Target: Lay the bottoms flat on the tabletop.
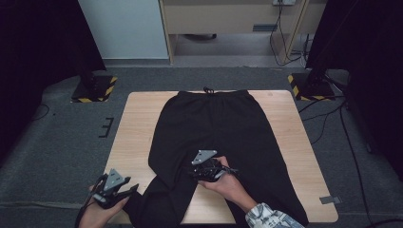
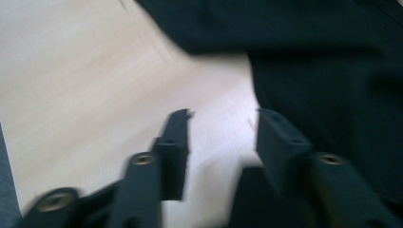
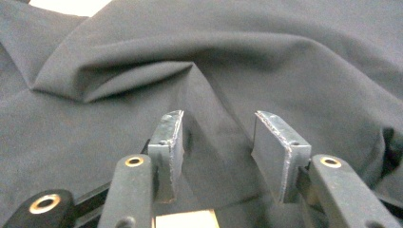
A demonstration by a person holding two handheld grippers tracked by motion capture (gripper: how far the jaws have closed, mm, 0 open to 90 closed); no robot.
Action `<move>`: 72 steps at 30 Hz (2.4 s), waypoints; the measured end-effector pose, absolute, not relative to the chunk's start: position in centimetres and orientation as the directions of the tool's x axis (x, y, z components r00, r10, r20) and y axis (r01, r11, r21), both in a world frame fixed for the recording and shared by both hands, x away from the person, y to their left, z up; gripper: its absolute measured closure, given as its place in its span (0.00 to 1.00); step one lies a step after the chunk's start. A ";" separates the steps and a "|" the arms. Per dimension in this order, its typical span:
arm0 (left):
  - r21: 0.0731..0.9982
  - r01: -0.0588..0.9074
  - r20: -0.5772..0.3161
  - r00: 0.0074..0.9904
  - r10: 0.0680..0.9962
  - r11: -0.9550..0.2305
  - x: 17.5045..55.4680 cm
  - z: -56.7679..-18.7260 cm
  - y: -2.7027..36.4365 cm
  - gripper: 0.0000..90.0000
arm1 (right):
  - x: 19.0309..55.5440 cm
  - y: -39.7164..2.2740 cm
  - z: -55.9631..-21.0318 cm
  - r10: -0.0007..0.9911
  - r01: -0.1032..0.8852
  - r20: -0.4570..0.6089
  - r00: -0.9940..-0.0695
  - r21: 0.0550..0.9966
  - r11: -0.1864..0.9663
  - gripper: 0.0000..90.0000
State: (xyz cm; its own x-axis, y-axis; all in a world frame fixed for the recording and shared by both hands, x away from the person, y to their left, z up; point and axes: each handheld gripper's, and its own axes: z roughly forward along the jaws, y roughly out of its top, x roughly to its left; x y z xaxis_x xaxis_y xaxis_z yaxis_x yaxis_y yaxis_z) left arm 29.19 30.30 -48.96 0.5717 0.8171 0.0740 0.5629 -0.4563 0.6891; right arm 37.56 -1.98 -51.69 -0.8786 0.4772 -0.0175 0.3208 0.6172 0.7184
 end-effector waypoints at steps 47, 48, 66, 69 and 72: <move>0.719 0.597 0.055 0.459 0.887 -0.354 42.5 -48.8 27.6 0.98 | 37.2 -3.3 -51.6 0.477 0.324 0.000 -0.879 0.735 0.596 0.95; 0.712 0.605 0.055 0.460 0.886 -0.358 42.7 -49.0 27.6 0.98 | 37.2 -3.5 -51.6 0.481 0.331 0.005 -0.877 0.732 0.595 0.95; 0.706 0.624 0.022 0.453 0.891 -0.335 44.1 -51.9 27.6 0.98 | 37.4 -5.4 -51.9 0.514 0.370 -0.003 -0.858 0.692 0.621 0.98; 0.704 0.626 0.021 0.452 0.892 -0.334 44.0 -52.2 27.8 0.98 | 37.5 -5.6 -52.3 0.515 0.375 0.010 -0.857 0.699 0.609 0.97; 0.724 0.616 0.010 0.442 0.897 -0.311 43.6 -51.9 28.0 0.80 | 37.4 -5.6 -52.4 0.521 0.378 0.017 -0.853 0.707 0.597 0.90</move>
State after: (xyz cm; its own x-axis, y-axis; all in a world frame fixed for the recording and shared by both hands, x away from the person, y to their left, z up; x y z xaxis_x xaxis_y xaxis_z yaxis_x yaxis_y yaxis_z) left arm 43.62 27.97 -51.88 0.4423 0.8968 0.0096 0.6159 -0.3115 0.7237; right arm 37.44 -5.63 -52.44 -0.8535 0.5209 0.0168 0.3785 0.5974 0.7070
